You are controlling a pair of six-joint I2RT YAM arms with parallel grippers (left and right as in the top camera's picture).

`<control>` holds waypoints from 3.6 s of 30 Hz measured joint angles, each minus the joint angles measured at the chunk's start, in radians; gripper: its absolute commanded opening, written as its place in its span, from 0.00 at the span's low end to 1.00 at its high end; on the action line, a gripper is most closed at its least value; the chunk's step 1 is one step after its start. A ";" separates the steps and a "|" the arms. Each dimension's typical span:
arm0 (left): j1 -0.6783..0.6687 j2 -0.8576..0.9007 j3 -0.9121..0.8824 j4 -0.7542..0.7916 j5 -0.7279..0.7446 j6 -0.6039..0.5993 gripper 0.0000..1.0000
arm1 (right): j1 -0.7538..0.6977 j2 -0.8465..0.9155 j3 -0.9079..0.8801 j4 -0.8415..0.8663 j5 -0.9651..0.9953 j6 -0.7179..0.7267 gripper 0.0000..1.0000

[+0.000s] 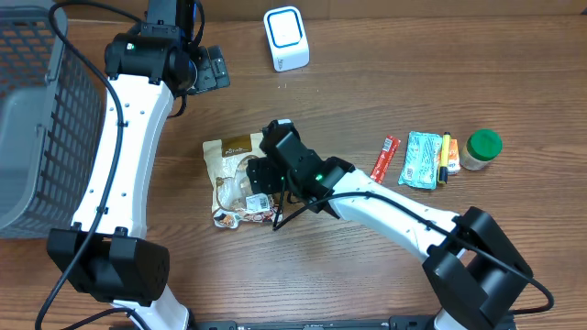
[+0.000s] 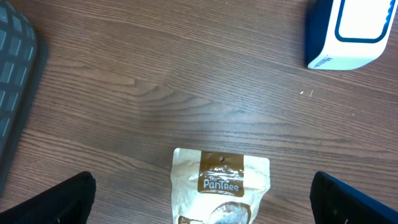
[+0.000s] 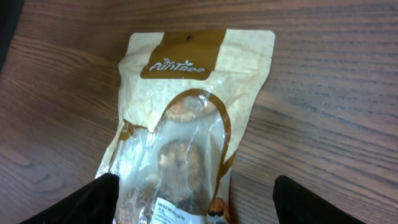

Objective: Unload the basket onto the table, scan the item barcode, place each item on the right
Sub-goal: 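Move the right gripper left over the beige PaniTree bag, then move the left gripper right toward the bag's left edge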

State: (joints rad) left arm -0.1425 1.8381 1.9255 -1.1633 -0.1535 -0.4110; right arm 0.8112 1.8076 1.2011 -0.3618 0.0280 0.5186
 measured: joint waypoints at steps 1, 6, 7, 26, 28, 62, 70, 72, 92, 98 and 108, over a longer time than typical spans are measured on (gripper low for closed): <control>0.000 0.000 0.000 0.000 0.000 0.000 1.00 | 0.001 0.000 0.000 -0.002 0.007 0.002 0.87; 0.000 0.000 0.000 0.000 0.000 0.000 1.00 | 0.001 0.000 0.000 -0.021 0.032 0.005 0.91; 0.000 0.000 0.000 0.000 0.000 0.000 1.00 | 0.001 0.000 0.000 -0.022 0.033 0.006 0.92; 0.000 0.000 0.000 0.000 0.000 0.000 1.00 | 0.001 0.000 0.000 -0.041 0.042 0.005 0.98; 0.000 0.000 0.000 0.000 0.000 0.000 1.00 | 0.001 0.000 0.000 -0.043 0.043 0.005 0.98; 0.000 -0.005 -0.048 -0.275 0.088 -0.005 0.04 | 0.001 0.000 0.000 -0.076 0.087 0.005 0.73; 0.000 -0.014 -0.408 -0.023 -0.017 -0.055 0.04 | 0.001 0.000 -0.001 -0.079 0.110 0.005 0.62; 0.000 -0.014 -0.494 0.084 -0.029 -0.062 0.04 | 0.000 0.000 -0.001 -0.087 0.111 0.005 0.61; -0.008 -0.014 -0.866 0.541 -0.045 -0.078 0.08 | -0.079 0.000 -0.001 -0.129 0.117 0.029 0.69; -0.007 -0.017 -0.887 0.626 0.056 -0.087 0.19 | -0.079 0.000 -0.001 -0.130 0.117 0.039 0.72; -0.038 -0.017 -0.892 0.727 0.369 -0.019 0.30 | -0.079 0.000 -0.001 -0.148 0.117 0.056 0.79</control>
State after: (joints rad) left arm -0.1802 1.8210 1.0336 -0.4366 0.2157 -0.4297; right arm 0.7326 1.8076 1.2003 -0.5098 0.1455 0.5747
